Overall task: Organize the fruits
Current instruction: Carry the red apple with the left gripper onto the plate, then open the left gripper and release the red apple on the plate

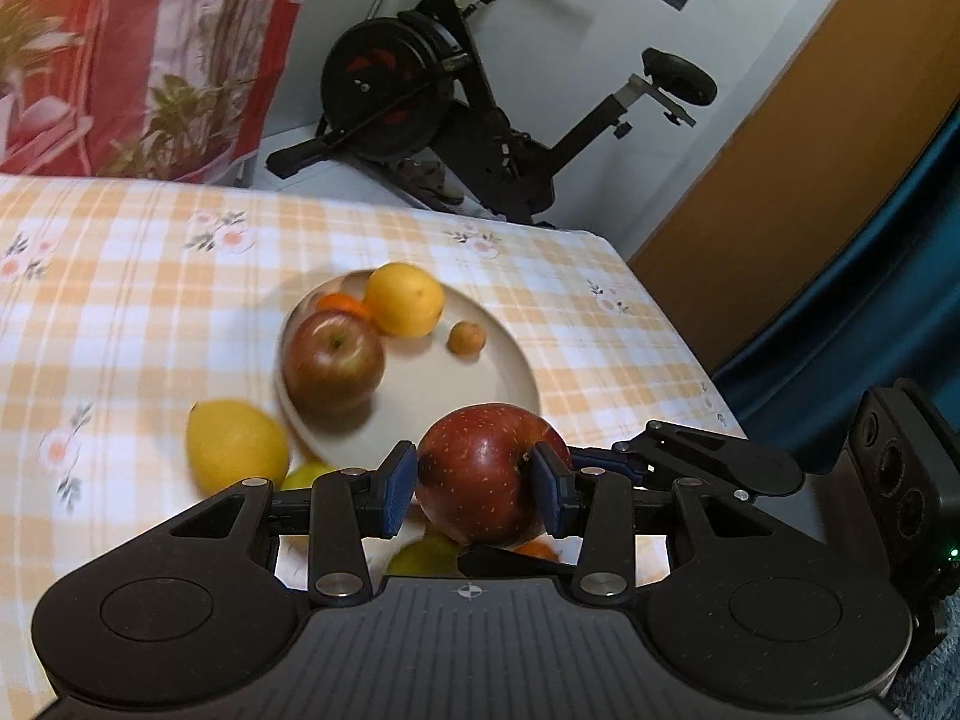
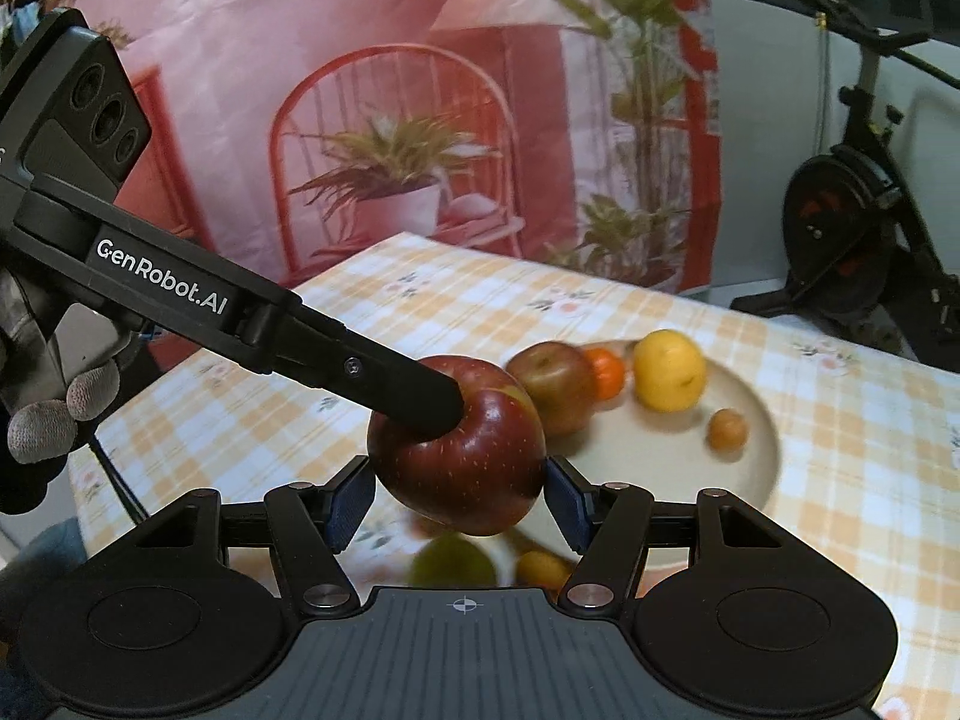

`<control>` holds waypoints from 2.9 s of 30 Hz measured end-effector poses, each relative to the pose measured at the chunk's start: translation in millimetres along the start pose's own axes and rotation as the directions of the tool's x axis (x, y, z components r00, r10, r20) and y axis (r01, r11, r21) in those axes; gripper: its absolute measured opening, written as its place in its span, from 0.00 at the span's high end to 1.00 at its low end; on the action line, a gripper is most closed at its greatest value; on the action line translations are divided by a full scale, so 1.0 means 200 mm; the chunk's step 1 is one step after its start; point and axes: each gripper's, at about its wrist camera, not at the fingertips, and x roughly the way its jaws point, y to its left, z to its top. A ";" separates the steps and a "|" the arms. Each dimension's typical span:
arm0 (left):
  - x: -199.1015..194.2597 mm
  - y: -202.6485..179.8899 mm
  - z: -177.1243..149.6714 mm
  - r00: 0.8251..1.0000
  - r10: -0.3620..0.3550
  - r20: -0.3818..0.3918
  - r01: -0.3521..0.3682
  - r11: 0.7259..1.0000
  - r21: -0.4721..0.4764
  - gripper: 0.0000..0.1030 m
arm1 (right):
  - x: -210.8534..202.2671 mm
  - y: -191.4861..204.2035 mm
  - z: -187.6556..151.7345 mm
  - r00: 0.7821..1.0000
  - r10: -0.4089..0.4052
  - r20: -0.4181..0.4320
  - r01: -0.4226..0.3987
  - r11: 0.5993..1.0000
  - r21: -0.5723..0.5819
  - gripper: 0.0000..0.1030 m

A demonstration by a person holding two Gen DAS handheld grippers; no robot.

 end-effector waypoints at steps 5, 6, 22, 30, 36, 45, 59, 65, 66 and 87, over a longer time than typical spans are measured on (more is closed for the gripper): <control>0.12 -0.03 0.09 0.999 0.006 -0.034 -0.005 1.000 0.027 0.57 | 0.03 -0.16 0.02 1.000 -0.019 0.000 0.019 0.999 0.035 0.44; 0.15 -0.03 0.11 0.999 0.010 -0.042 -0.008 0.999 0.033 0.57 | 0.05 -0.18 0.03 1.000 -0.022 -0.002 0.022 0.999 0.043 0.44; 0.54 0.02 0.35 0.987 0.090 -0.133 -0.082 0.995 0.064 0.59 | 0.33 -0.54 0.03 0.998 -0.035 -0.055 0.043 0.989 0.138 0.44; 0.58 0.08 0.37 0.985 0.102 -0.141 -0.096 0.994 0.045 0.59 | 0.42 -0.57 0.03 0.997 -0.026 -0.070 0.036 0.989 0.145 0.44; 0.58 0.09 0.37 0.985 0.108 -0.131 -0.104 0.994 0.040 0.59 | 0.44 -0.55 0.04 0.997 -0.015 -0.071 0.023 0.992 0.126 0.44; 0.58 0.09 0.36 0.986 0.108 -0.126 -0.102 0.994 0.049 0.59 | 0.45 -0.54 0.04 0.998 -0.011 -0.063 0.020 0.991 0.134 0.43; 0.58 0.06 0.34 0.981 0.149 -0.124 -0.139 0.987 0.086 0.62 | 0.41 -0.53 0.02 0.997 -0.041 -0.071 0.051 0.989 0.141 0.43; 0.58 0.03 0.33 0.979 0.169 -0.117 -0.158 0.982 0.099 0.62 | 0.32 -0.52 -0.02 0.995 -0.086 -0.040 0.091 0.986 0.139 0.43; 0.58 0.03 0.33 0.978 0.172 -0.115 -0.161 0.982 0.100 0.62 | 0.30 -0.52 -0.03 0.995 -0.096 -0.031 0.100 0.985 0.143 0.43; 0.24 -0.02 0.15 0.964 0.260 0.050 -0.263 0.961 0.086 0.62 | -0.05 -0.38 -0.35 0.976 -0.204 0.075 0.183 0.957 0.224 0.43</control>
